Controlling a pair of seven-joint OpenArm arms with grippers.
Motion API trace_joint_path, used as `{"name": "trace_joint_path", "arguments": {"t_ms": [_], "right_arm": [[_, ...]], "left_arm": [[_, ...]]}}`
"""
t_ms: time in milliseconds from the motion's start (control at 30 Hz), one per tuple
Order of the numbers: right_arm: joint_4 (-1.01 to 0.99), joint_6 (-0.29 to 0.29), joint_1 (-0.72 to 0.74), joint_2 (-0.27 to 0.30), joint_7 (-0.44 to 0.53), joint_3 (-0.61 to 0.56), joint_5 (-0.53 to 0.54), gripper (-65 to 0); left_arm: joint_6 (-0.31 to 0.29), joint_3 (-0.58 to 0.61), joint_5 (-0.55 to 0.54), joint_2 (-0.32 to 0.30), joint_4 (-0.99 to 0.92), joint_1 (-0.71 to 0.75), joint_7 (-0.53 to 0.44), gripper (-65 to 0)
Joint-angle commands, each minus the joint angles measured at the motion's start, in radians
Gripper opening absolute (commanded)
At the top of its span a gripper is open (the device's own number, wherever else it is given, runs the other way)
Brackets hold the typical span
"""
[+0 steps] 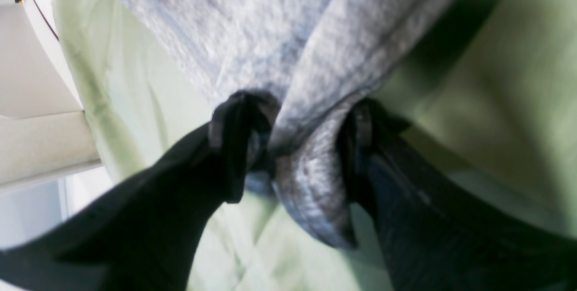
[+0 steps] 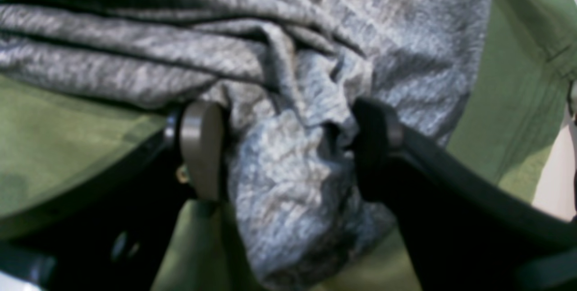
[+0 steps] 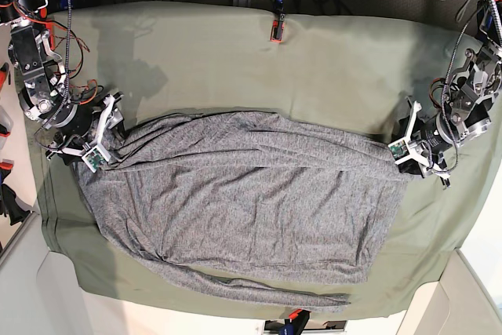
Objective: Fold the T-shirt properly
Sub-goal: 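Drag the shirt edge back with both grippers, smoothing it flat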
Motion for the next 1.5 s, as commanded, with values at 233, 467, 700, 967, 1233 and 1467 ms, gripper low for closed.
{"name": "trace_joint_path", "arguments": {"t_ms": [233, 467, 700, 967, 1233, 1467], "right_arm": [[-0.003, -0.019, 0.015, 0.017, -0.024, 0.005, -0.029, -32.4], [-0.011, -0.027, 0.015, 0.018, -0.076, 0.005, -0.029, -65.0], [0.139, -0.106, -0.076, 0.074, -0.138, 0.039, -0.025, -65.0], [0.380, -0.105, -0.259, 0.182, -0.216, 0.091, -0.018, -65.0], [0.436, -0.105, -0.415, 0.232, -0.217, 0.091, -0.022, -65.0], [0.438, -0.104, -0.515, 0.231, -0.181, 0.112, -0.031, -65.0]], "left_arm": [[0.025, -0.010, 0.063, 0.017, -0.086, -0.019, -0.083, -64.2], [0.027, -0.010, 0.003, -0.078, 0.039, 0.021, -0.018, -65.0], [0.117, -0.010, 0.000, -0.219, 0.203, 0.130, 0.052, -65.0], [0.216, -0.011, 0.031, -0.338, 0.404, 0.301, 0.152, -65.0], [0.354, -0.011, 0.200, -0.388, 0.484, 0.521, 0.202, -65.0], [0.403, -0.011, 0.276, -0.381, 0.489, 0.613, 0.214, -65.0]]}}
